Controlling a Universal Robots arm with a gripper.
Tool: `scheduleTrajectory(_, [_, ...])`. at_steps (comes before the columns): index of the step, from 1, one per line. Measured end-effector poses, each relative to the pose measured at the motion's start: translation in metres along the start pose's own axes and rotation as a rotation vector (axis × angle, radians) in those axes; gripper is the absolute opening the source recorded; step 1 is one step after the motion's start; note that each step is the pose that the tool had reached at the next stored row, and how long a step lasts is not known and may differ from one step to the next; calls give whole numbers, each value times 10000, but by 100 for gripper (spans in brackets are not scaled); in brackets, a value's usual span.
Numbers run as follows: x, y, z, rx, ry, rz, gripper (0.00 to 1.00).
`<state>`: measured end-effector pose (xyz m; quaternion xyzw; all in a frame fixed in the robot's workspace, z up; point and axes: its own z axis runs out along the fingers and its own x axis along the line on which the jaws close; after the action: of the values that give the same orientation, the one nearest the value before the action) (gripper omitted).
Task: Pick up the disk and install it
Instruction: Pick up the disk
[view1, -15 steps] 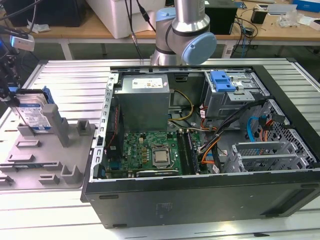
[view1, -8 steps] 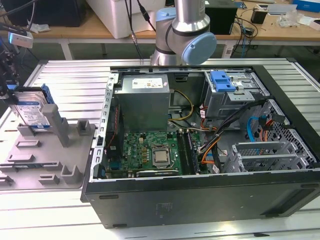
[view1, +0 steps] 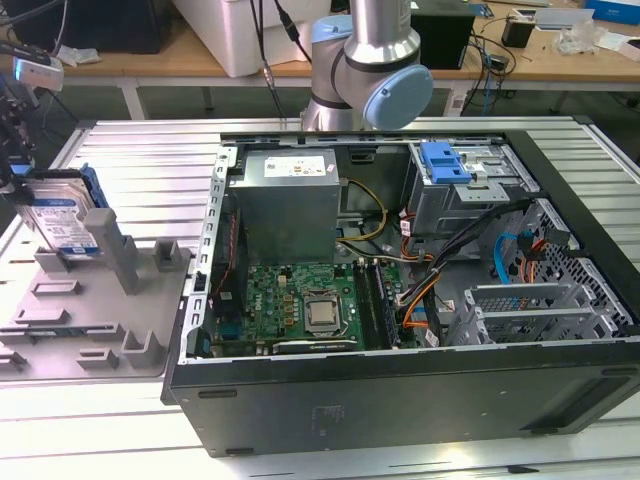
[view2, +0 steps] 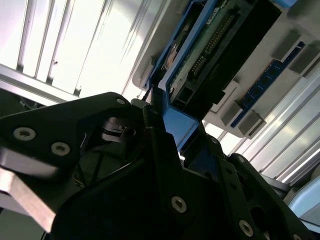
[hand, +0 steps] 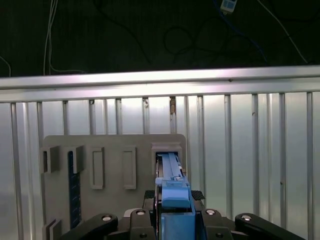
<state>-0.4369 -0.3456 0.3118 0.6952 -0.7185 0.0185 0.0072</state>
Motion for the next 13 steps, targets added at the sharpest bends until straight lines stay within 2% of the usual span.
scheduleTrajectory(13, [4,-1,-99,0,21,0,37])
